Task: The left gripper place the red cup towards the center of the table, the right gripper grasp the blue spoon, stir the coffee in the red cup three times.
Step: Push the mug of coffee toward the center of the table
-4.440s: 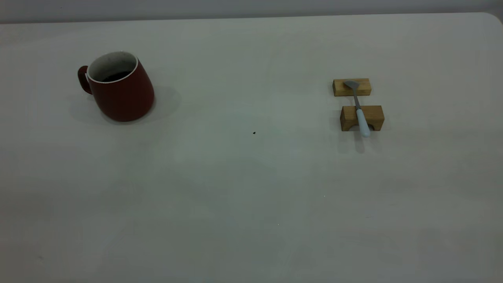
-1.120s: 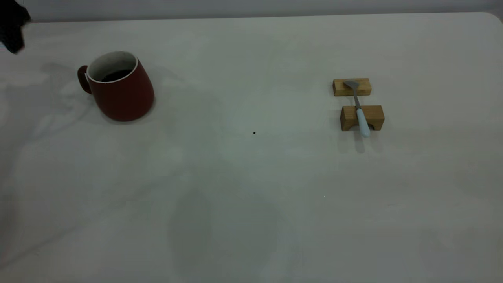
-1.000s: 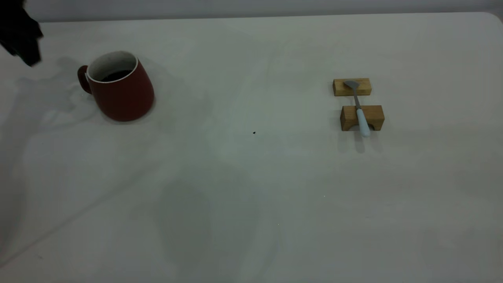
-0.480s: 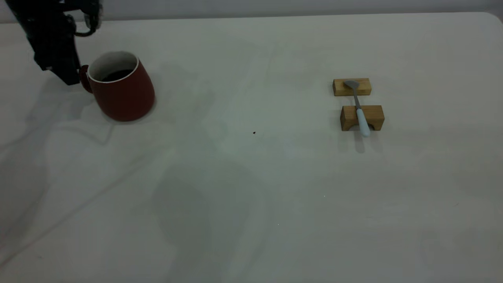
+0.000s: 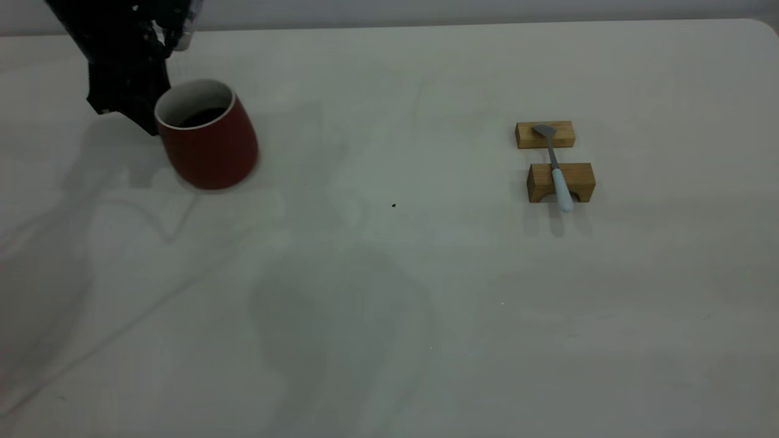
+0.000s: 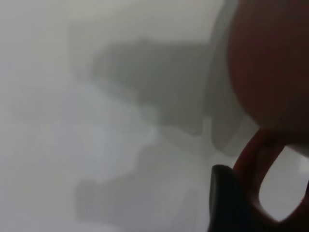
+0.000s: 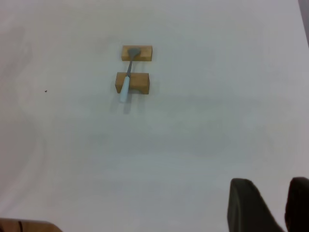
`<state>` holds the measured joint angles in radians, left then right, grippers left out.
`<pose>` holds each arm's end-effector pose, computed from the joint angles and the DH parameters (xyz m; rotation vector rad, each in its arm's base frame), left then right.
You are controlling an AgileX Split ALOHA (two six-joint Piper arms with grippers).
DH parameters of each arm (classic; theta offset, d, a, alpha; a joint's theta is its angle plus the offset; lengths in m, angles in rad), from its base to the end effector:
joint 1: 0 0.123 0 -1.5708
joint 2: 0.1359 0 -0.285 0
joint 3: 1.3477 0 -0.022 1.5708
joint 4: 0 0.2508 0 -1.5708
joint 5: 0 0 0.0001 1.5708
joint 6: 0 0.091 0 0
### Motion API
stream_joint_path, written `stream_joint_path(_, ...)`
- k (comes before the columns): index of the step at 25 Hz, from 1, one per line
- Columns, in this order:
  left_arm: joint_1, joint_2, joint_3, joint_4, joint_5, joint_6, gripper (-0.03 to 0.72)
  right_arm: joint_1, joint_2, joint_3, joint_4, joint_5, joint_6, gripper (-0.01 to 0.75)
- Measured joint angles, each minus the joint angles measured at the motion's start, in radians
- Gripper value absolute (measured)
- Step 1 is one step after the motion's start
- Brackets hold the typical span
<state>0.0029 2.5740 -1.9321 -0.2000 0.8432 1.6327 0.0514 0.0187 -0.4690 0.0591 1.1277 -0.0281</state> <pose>0.4999 -0.0121 0.0403 1.9914 2.1174 0.0233 -0.0022 0.0048 0.2636 -0.0893 2.1588 0.0857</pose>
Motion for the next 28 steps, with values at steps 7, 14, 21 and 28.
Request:
stream_joint_path(7, -0.054, 0.001, 0.0, -0.036, 0.037, -0.055, 0.446, 0.0, 0.0, 0.0, 0.0, 0.0, 0.0, 0.237)
stream_joint_path(14, -0.15, 0.001, 0.0, -0.057, 0.031, -0.204, 0.446, 0.0, 0.0, 0.0, 0.0, 0.0, 0.0, 0.237)
stream_joint_path(21, -0.246, 0.001, 0.0, -0.066, -0.021, -0.322, 0.446, 0.0, 0.0, 0.0, 0.0, 0.0, 0.0, 0.237)
stream_joint_path(28, -0.289, 0.002, 0.0, -0.091, -0.048, -0.341, 0.446, 0.0, 0.0, 0.0, 0.0, 0.0, 0.0, 0.237)
